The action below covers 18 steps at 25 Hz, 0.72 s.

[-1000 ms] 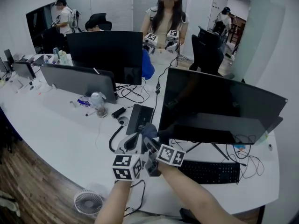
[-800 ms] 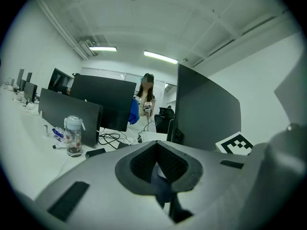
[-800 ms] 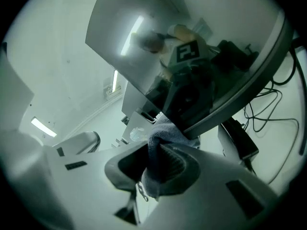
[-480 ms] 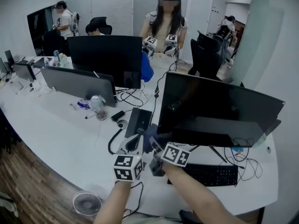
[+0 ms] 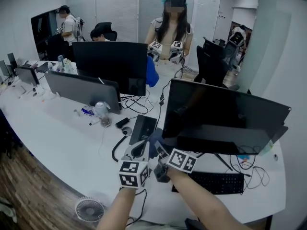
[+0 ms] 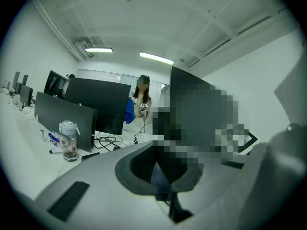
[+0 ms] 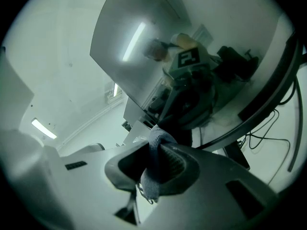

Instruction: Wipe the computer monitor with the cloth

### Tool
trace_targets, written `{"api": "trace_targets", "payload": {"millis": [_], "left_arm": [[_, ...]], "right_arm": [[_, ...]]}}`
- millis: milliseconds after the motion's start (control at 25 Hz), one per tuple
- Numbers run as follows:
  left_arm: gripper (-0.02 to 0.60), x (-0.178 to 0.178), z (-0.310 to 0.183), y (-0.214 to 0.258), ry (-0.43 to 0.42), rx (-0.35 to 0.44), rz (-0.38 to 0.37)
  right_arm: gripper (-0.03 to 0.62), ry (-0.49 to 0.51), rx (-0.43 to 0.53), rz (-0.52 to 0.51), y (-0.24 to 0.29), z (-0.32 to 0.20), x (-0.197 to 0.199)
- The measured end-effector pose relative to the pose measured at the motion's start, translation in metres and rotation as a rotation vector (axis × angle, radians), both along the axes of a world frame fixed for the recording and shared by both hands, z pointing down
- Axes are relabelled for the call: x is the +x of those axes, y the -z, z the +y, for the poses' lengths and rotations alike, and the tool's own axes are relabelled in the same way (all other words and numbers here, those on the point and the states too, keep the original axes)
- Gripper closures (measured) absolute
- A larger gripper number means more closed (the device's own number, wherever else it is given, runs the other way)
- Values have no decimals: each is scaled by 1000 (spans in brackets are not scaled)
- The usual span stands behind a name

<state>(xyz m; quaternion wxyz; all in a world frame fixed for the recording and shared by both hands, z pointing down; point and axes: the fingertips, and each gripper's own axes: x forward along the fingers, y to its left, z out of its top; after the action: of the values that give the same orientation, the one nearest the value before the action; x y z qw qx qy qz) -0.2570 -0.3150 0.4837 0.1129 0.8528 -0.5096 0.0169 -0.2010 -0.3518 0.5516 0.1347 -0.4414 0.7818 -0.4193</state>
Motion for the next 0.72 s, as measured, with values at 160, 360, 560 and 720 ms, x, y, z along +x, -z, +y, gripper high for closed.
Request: {"api": "trace_targets", "payload": {"millis": [160, 360, 560, 720], "left_arm": [[574, 3, 0, 3, 1, 4, 5], [574, 7, 1, 11, -2, 21, 3], [574, 8, 2, 17, -3, 34, 0], [574, 8, 3, 18, -5, 34, -5]], "right_arm": [[537, 1, 10, -6, 7, -1, 3], [537, -2, 29, -25, 16, -1, 4], [537, 0, 61, -36, 31, -1, 5], [537, 5, 83, -31, 41, -2, 5]]}}
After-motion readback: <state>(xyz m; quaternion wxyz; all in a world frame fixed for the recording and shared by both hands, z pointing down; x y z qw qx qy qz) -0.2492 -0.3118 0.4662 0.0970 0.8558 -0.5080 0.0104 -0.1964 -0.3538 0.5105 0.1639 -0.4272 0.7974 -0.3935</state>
